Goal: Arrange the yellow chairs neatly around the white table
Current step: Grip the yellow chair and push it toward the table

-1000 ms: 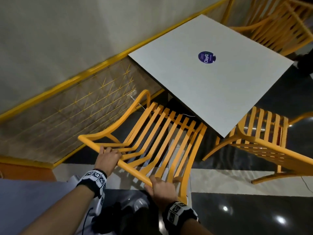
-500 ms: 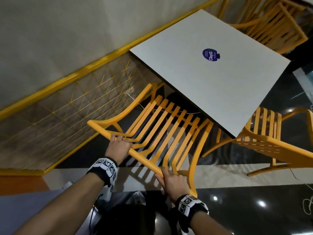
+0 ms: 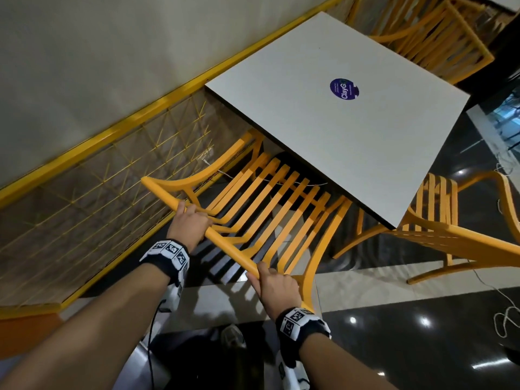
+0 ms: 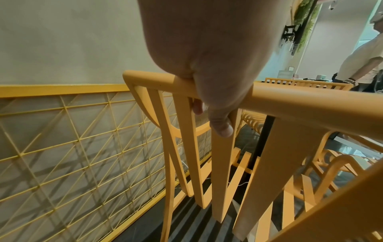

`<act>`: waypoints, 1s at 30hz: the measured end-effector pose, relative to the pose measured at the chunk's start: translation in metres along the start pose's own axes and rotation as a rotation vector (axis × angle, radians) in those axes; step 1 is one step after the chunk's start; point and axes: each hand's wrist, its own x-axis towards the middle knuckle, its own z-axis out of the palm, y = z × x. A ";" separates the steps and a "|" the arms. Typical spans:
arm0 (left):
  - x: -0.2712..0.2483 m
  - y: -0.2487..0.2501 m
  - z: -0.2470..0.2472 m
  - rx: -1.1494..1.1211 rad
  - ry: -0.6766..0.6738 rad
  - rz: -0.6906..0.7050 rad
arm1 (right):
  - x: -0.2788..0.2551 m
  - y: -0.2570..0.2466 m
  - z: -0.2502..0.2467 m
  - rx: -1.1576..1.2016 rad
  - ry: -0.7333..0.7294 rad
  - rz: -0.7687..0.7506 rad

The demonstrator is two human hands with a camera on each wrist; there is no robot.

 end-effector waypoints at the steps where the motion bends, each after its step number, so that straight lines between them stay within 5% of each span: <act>1: 0.003 -0.003 0.000 0.009 0.003 0.000 | 0.002 -0.001 0.000 -0.011 0.016 -0.001; 7: 0.019 -0.015 -0.005 0.000 0.019 0.004 | 0.017 -0.002 -0.001 0.039 0.096 -0.054; 24: 0.005 -0.031 -0.005 0.075 -0.046 -0.010 | 0.016 -0.030 -0.011 0.088 0.021 -0.083; 27: -0.004 -0.021 -0.008 -0.001 -0.033 -0.013 | 0.013 -0.029 -0.011 0.129 0.058 -0.038; 30: -0.029 0.006 -0.005 -0.146 0.023 -0.017 | 0.015 -0.024 -0.018 0.209 -0.073 -0.054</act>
